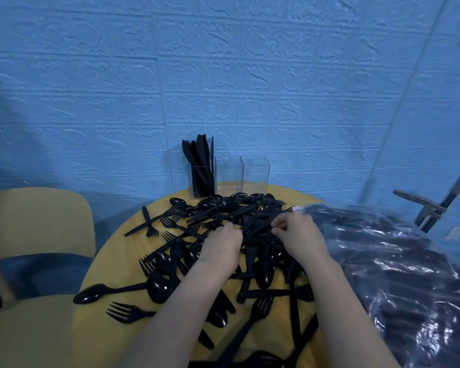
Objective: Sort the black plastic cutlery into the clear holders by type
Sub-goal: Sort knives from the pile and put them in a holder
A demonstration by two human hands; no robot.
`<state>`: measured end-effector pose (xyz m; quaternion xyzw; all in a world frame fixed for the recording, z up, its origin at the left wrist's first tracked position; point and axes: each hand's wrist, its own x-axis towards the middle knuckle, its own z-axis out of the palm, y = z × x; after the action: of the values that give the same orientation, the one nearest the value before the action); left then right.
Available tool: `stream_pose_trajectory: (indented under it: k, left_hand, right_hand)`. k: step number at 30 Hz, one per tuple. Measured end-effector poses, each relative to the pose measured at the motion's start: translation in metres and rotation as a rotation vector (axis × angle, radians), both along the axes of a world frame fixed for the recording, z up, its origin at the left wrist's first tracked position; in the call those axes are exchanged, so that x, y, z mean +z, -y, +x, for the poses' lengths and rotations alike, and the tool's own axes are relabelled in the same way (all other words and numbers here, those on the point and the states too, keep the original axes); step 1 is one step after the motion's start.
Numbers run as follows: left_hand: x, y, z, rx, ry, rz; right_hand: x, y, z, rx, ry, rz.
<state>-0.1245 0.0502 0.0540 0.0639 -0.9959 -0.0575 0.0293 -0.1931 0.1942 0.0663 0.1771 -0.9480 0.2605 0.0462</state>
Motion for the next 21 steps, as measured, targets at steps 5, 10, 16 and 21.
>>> stream_pose_trajectory:
  k: [5,10,16,21]
  left_hand:
    - [-0.001,0.008,0.004,0.029,0.012,0.154]
    - [-0.001,0.028,0.022,0.153,-0.233,0.471]
    - [-0.012,0.043,0.037,0.267,-0.5,0.737]
    - [-0.009,0.033,0.035,0.184,-0.525,0.934]
  right_hand:
    - [-0.013,0.013,0.001,0.245,-0.132,0.231]
    - [-0.014,0.013,0.004,0.222,-0.168,0.203]
    - [-0.003,0.008,0.008,0.053,0.073,-0.394]
    - [-0.003,0.012,0.015,0.113,0.253,-0.624]
